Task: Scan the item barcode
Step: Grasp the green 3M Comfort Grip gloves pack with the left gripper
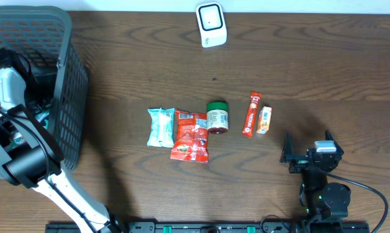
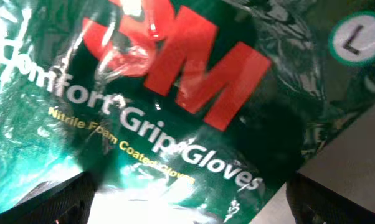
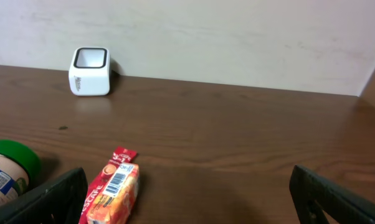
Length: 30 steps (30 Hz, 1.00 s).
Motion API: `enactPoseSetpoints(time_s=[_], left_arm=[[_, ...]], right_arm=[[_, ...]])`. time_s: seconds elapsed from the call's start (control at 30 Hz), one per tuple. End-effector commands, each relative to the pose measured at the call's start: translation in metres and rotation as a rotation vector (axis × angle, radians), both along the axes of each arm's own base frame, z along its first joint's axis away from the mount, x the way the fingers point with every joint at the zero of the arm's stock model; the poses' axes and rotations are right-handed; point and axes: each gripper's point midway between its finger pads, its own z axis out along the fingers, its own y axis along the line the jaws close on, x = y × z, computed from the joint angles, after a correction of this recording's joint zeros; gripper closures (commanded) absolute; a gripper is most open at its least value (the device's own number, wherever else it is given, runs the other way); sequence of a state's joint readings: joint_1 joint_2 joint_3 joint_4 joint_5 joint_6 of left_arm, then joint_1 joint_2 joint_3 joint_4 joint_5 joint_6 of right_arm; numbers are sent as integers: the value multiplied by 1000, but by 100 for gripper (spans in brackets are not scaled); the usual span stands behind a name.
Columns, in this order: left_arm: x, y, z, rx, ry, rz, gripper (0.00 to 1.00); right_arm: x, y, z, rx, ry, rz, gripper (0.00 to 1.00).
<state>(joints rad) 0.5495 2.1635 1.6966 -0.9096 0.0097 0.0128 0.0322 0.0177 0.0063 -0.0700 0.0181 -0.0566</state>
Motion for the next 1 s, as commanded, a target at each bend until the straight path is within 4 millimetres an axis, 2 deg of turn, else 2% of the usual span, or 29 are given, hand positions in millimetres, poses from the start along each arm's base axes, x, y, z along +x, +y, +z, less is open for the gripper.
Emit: enactPoseSetpoints(time_s=[0.0,0.1,0.27,0.47,0.5,0.53,0.6,0.63,0.73,0.8,0.9,0.97], left_arm=[[8,-4,19,-13,-54,-27,2],[-2,-6,14,-16,-9,-34,2],[-27,5,-9,57,108,-21,2],[-41,6,-37,63,143,-7,2],[-43,5,-41,63,143,-6,6],[-45,5,-45,63,143,-5,14],[-48,6,-49,62,143,1,41],[-49,7,-49,62,143,5,47],[-53,13,-48,63,140,24,55],[-54,19,-45,60,131,41,74],[-49,18,-36,16,87,56,91],[-43,17,-23,-11,40,62,93]], right_arm=[[0,0,0,-9,-1,2,1],[0,0,0,-9,-1,1,1],[0,0,0,-9,-1,2,1],[0,0,0,-9,-1,2,1],[0,0,0,-9,-1,2,1],[0,0,0,-9,-1,2,1],[0,0,0,-9,-1,2,1],[0,0,0,-9,-1,2,1],[0,0,0,-9,-1,2,1],[0,0,0,-9,-1,2,1],[0,0,0,-9,-1,2,1],[0,0,0,-9,-1,2,1]])
